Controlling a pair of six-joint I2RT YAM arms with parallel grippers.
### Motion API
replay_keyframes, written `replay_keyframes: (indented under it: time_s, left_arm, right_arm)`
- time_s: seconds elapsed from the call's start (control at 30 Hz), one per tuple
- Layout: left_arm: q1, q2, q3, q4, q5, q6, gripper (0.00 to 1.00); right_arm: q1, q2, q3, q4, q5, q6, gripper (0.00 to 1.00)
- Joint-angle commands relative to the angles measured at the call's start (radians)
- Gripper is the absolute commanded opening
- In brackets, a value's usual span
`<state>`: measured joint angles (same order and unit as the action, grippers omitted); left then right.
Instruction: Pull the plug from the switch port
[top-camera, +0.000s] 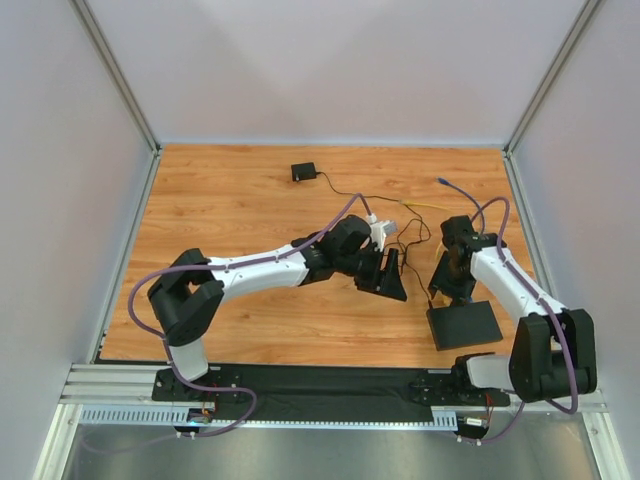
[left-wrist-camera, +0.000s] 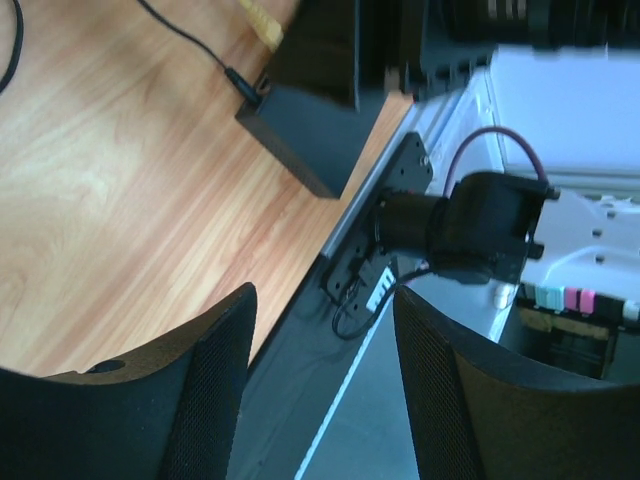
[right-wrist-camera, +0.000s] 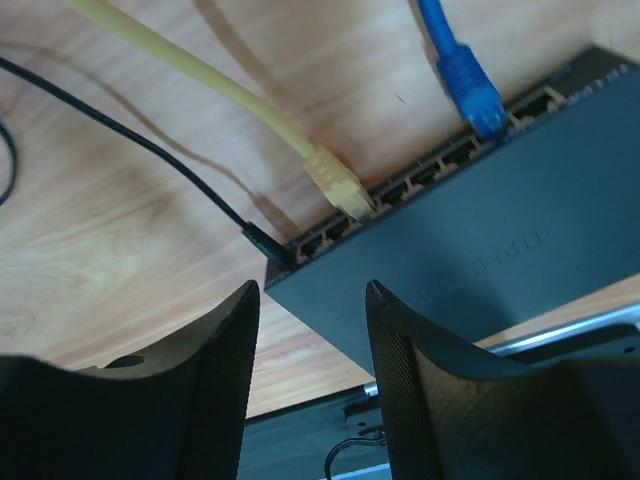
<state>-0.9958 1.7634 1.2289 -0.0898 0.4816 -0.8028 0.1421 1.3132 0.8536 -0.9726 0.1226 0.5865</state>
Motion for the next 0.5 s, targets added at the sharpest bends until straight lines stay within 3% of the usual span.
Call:
replay_keyframes:
  time_s: [0.0,0.2,0.37,0.47]
  left_arm:
    - [-0.007,0.062,0.056,0.106,0.005,-0.070,0.65]
    - [-0.017,0.166,0.133,0.094,-0.096,-0.133,0.65]
    - [-0.030,0.238,0.227,-0.008,-0.179,-0.183,0.57]
    - [-0.046,0.254,0.238,0.016,-0.198,-0.191,0.57]
  right_arm:
    - [0.007,-0.107,-0.030,0.020,0.059,0.143,0.49]
    - [0.007,-0.250,-0.022,-0.142,0.204,0.222,0.45]
    - [0.004,-0.328,-0.062,-0.181,0.253,0.306,0.33]
    - [-0.001,-0.354,-0.077,-0.187,0.272,0.357,0.27]
